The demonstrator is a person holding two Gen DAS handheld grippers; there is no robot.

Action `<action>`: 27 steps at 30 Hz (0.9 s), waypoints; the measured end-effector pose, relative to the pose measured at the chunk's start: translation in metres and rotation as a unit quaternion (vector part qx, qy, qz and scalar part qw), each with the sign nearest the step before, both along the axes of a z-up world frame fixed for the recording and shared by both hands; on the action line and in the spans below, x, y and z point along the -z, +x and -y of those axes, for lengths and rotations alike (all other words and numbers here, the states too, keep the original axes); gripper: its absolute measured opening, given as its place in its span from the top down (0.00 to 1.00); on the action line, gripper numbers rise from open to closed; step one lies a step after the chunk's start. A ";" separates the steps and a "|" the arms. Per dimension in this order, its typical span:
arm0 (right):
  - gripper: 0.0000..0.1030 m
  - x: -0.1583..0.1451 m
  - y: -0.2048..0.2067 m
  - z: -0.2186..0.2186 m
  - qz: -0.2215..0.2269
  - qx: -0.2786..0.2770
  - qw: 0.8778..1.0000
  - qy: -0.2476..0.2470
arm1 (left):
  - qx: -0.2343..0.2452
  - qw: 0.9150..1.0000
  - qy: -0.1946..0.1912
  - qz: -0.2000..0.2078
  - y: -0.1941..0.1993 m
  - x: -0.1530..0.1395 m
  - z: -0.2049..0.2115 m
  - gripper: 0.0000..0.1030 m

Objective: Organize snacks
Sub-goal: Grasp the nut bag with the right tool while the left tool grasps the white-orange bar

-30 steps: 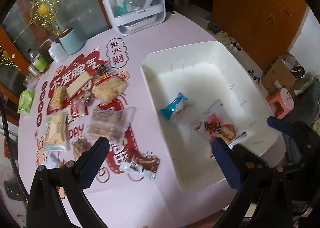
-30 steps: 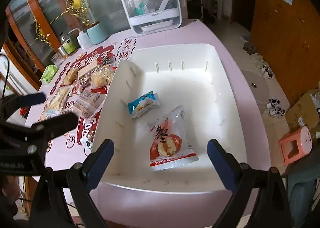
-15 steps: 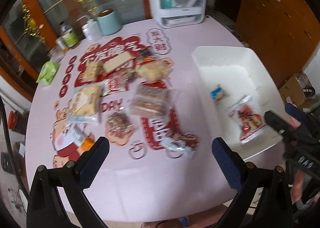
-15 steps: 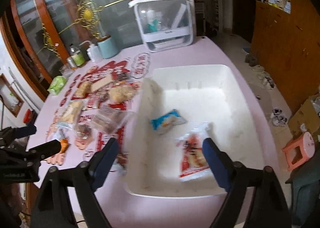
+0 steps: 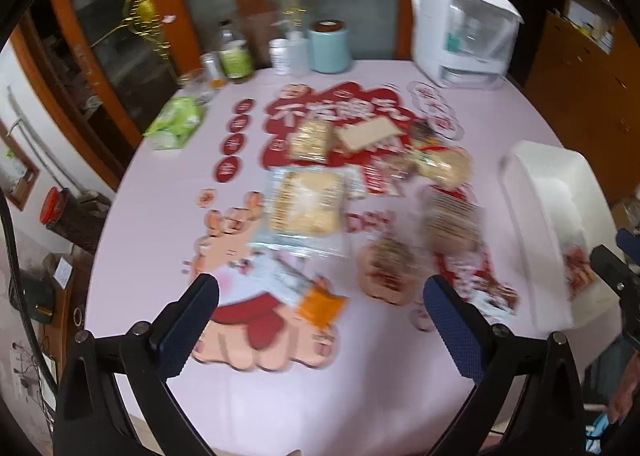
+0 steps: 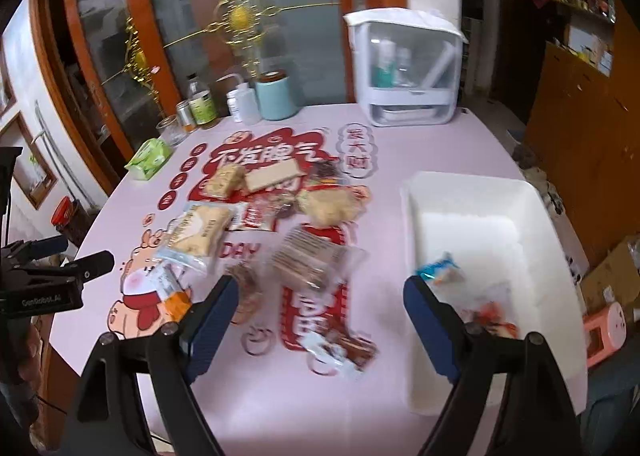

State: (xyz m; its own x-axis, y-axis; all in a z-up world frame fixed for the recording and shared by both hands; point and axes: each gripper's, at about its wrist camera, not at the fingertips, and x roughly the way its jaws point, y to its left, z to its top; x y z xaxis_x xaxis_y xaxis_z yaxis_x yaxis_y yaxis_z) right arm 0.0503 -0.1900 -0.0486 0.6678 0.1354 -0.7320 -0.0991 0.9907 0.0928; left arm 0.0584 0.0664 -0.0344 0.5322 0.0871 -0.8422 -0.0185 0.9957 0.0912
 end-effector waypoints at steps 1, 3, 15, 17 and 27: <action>0.17 0.001 0.004 -0.011 -0.002 -0.004 1.000 -0.004 | -0.007 1.000 0.004 0.003 0.002 0.002 -0.010 0.01; 0.17 0.004 0.013 -0.033 -0.006 -0.012 1.000 -0.012 | -0.022 1.000 0.010 0.005 0.007 0.011 -0.033 0.01; 0.17 0.071 0.066 -0.109 -0.080 -0.066 0.994 -0.035 | -0.055 0.988 -0.078 -0.121 0.054 0.114 -0.103 0.01; 0.20 0.088 0.074 -0.112 -0.099 -0.074 0.992 -0.030 | -0.055 0.984 -0.092 -0.140 0.058 0.130 -0.100 0.01; 0.36 0.153 0.107 -0.123 -0.172 -0.100 0.980 -0.024 | -0.103 0.967 -0.129 -0.192 0.078 0.186 -0.086 0.01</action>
State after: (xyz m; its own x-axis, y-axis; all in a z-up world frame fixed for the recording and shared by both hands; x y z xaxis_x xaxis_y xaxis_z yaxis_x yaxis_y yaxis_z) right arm 0.1569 -0.0671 -0.2012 0.3432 0.1985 -0.9181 -0.2626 0.9587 0.1091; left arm 0.1368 0.1521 -0.2200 0.1689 -0.0819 -0.9822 -0.2338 0.9648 -0.1206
